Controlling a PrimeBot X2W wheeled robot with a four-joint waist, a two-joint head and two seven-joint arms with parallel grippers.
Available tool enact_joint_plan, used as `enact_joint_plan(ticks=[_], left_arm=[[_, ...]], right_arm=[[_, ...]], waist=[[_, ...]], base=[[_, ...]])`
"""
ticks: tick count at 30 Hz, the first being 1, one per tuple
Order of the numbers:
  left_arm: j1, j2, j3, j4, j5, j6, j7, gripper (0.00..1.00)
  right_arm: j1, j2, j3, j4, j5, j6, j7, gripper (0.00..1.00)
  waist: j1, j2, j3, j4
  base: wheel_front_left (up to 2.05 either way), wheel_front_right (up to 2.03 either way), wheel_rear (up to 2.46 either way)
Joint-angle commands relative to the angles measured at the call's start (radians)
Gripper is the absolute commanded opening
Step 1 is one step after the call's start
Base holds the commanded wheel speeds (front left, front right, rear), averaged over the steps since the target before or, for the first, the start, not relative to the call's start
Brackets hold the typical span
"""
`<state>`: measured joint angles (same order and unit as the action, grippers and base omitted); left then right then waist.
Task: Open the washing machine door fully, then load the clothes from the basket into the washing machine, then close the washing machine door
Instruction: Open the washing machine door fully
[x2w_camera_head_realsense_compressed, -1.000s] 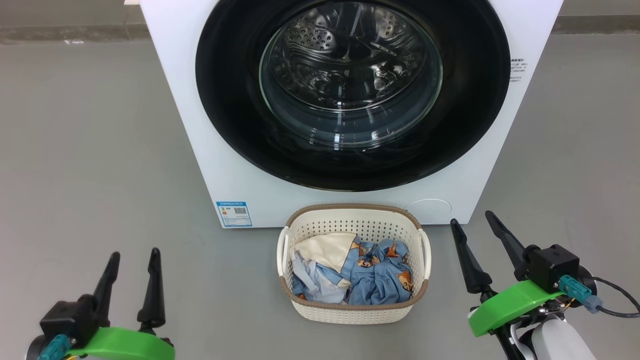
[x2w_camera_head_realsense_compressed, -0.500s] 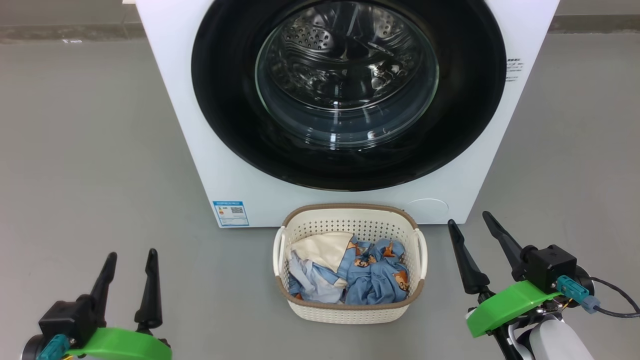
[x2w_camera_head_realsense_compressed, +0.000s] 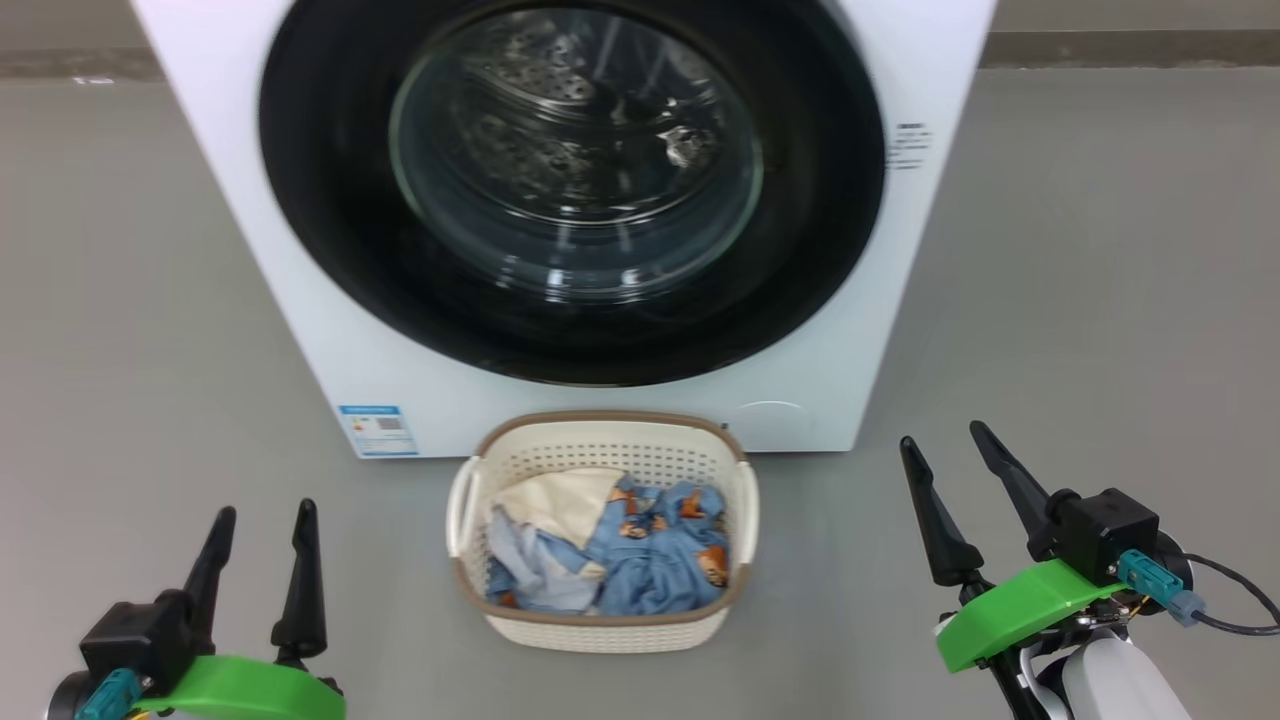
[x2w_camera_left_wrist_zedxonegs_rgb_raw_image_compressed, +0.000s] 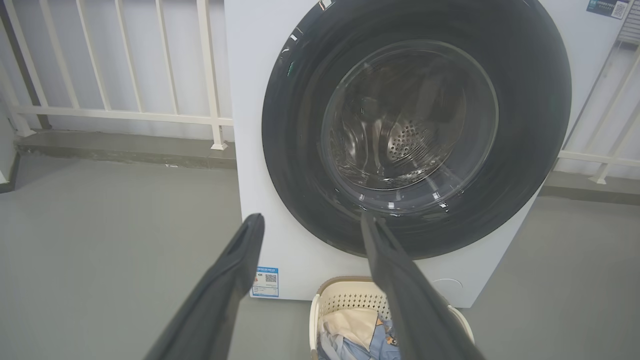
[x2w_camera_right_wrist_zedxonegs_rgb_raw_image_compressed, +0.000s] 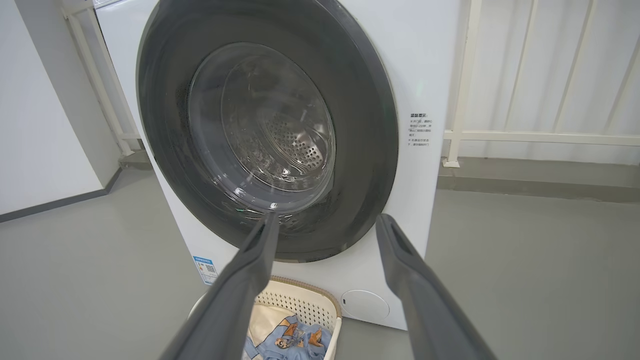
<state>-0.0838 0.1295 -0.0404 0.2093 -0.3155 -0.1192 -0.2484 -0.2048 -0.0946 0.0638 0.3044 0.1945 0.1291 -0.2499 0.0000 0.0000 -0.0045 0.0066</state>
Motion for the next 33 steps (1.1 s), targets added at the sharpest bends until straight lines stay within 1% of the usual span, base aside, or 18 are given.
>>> enact_joint_plan(ticks=[1,6,12,33], left_arm=[[-0.047,0.021,0.031,-0.019,-0.013,0.002,-0.013,1.00],[-0.044,0.026,0.029,-0.021,-0.023,0.000,-0.013,1.00],[-0.042,0.029,0.029,-0.019,-0.026,-0.001,-0.013,1.00],[-0.047,0.035,0.022,-0.015,-0.036,0.000,-0.013,1.00]], right_arm=[[-0.035,0.003,0.021,-0.025,0.006,0.002,-0.012,1.00],[-0.034,0.005,0.016,-0.027,0.005,0.002,-0.012,1.00],[-0.033,0.007,0.013,-0.026,0.003,0.002,-0.012,1.00],[-0.035,0.006,0.010,-0.024,0.011,0.002,-0.012,1.00]], waist=[[0.0000,0.0000,0.001,0.000],[0.0000,0.0000,0.003,0.000],[0.0000,0.0000,0.002,-0.001],[0.0000,0.0000,0.008,0.002]], base=[[1.09,1.09,-2.19],[0.86,0.86,-1.72],[0.42,0.42,-0.85],[0.01,0.01,-0.02]])
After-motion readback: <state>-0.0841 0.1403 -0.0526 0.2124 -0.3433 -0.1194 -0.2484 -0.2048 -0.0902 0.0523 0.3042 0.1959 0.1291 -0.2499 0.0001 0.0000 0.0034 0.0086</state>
